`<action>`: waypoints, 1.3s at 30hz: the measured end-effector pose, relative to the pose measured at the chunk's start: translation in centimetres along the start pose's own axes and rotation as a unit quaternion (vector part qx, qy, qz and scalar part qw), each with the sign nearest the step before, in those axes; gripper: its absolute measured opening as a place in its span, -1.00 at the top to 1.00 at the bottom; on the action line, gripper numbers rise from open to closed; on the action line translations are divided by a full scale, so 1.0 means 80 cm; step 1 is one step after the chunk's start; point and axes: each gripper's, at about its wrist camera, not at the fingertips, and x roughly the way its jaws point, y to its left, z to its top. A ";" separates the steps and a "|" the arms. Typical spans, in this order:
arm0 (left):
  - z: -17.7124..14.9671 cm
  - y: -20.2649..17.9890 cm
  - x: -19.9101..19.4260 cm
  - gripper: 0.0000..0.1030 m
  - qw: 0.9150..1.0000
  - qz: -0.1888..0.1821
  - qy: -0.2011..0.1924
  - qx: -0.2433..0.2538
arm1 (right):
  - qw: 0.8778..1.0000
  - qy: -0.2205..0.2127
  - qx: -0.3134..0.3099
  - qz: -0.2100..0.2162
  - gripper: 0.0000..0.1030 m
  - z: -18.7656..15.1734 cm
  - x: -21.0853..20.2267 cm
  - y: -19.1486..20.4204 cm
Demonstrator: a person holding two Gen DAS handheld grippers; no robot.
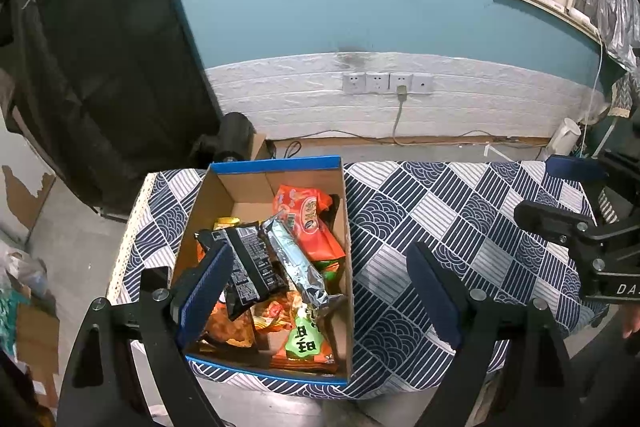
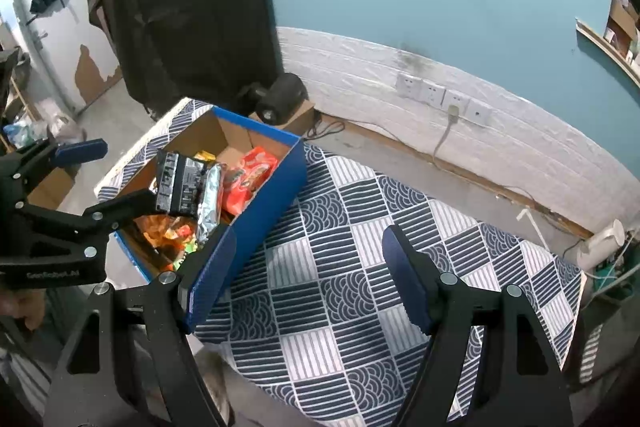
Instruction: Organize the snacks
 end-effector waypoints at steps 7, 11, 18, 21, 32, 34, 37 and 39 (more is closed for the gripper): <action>0.001 0.002 0.003 -0.74 1.000 0.004 0.008 -0.008 | 1.000 0.003 0.005 0.003 -0.45 -0.002 -0.001 -0.003; 0.001 0.003 0.005 -0.74 1.000 0.006 0.014 -0.013 | 1.000 0.002 0.006 0.001 -0.45 -0.004 -0.004 -0.004; 0.000 -0.002 0.005 -0.74 1.000 0.010 0.012 -0.004 | 1.000 0.005 0.006 0.000 -0.45 -0.006 -0.002 -0.006; -0.001 -0.003 0.005 -0.74 1.000 0.015 0.012 -0.001 | 1.000 0.008 0.008 0.002 -0.45 -0.006 -0.002 -0.006; -0.002 -0.005 0.006 -0.74 1.000 0.015 0.015 0.004 | 1.000 0.007 0.007 0.002 -0.45 -0.007 -0.002 -0.007; -0.002 -0.006 0.006 -0.74 1.000 0.015 0.015 0.005 | 1.000 0.007 0.008 0.001 -0.45 -0.007 -0.002 -0.007; -0.002 -0.008 0.005 -0.74 1.000 0.015 0.013 0.006 | 1.000 0.007 0.008 0.001 -0.45 -0.006 -0.002 -0.007; -0.002 -0.008 0.005 -0.74 1.000 0.016 0.012 0.008 | 1.000 0.008 0.008 0.001 -0.45 -0.006 -0.002 -0.007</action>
